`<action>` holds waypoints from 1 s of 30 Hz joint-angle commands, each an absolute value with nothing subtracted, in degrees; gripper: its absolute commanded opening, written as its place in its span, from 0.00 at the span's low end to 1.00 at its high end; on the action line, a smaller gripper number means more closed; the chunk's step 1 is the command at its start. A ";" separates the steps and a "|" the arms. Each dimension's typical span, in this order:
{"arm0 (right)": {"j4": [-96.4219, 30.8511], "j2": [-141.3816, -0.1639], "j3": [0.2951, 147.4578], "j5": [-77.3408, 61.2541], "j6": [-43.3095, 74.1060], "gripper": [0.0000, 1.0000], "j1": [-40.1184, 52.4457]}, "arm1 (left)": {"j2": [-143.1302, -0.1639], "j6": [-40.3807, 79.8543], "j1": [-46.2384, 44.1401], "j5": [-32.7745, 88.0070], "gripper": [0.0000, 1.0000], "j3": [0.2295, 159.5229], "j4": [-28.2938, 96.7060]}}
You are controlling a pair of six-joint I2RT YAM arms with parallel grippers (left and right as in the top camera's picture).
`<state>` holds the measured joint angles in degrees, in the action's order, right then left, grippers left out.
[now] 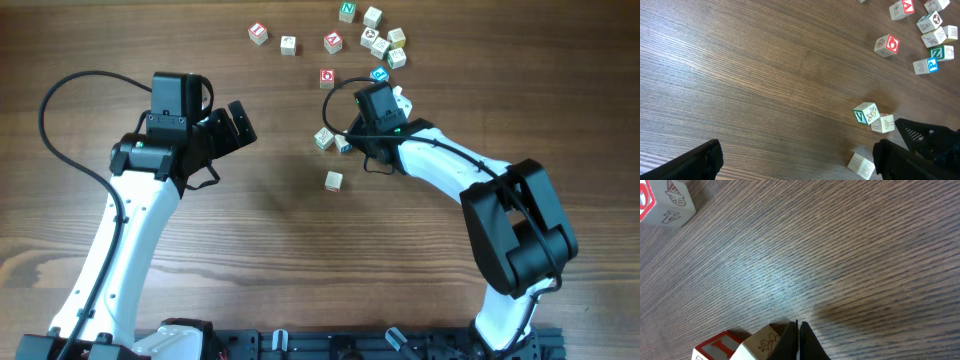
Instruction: Form a circle
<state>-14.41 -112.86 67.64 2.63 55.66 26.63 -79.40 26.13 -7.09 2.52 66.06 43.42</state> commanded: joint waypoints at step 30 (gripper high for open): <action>-14.87 -113.06 67.42 -0.05 54.00 0.05 27.57 | -79.72 26.61 -6.79 2.98 1.00 66.43 43.29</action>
